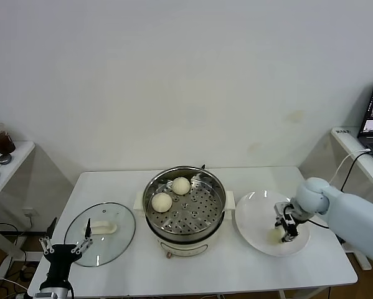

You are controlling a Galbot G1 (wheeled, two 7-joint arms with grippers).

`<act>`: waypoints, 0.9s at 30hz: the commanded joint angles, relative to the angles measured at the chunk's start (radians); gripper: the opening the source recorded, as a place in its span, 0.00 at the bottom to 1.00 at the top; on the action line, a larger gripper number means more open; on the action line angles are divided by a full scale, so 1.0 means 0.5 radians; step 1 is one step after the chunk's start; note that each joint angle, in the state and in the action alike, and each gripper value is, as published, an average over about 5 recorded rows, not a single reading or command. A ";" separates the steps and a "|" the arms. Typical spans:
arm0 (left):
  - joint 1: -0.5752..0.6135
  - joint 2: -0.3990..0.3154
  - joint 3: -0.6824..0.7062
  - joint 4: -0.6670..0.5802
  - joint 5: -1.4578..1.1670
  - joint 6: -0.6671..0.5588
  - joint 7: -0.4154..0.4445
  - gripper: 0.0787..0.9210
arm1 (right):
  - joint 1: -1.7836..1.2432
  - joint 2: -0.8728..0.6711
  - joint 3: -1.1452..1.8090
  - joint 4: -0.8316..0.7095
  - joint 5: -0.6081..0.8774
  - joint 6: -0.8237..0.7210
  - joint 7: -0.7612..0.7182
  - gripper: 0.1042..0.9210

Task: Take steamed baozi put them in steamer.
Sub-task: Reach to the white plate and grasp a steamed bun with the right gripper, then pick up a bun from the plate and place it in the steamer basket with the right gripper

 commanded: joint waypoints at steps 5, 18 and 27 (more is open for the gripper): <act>-0.020 0.014 0.013 -0.001 -0.009 0.002 0.003 0.88 | 0.803 0.068 -0.089 -0.080 0.360 0.123 -0.227 0.42; -0.028 0.031 0.012 -0.002 -0.023 -0.003 0.004 0.88 | 1.509 0.740 -0.692 0.048 0.896 0.565 -0.185 0.43; -0.018 0.008 -0.008 -0.022 -0.021 -0.002 0.003 0.88 | 1.423 1.231 -0.970 0.110 0.677 0.962 -0.029 0.44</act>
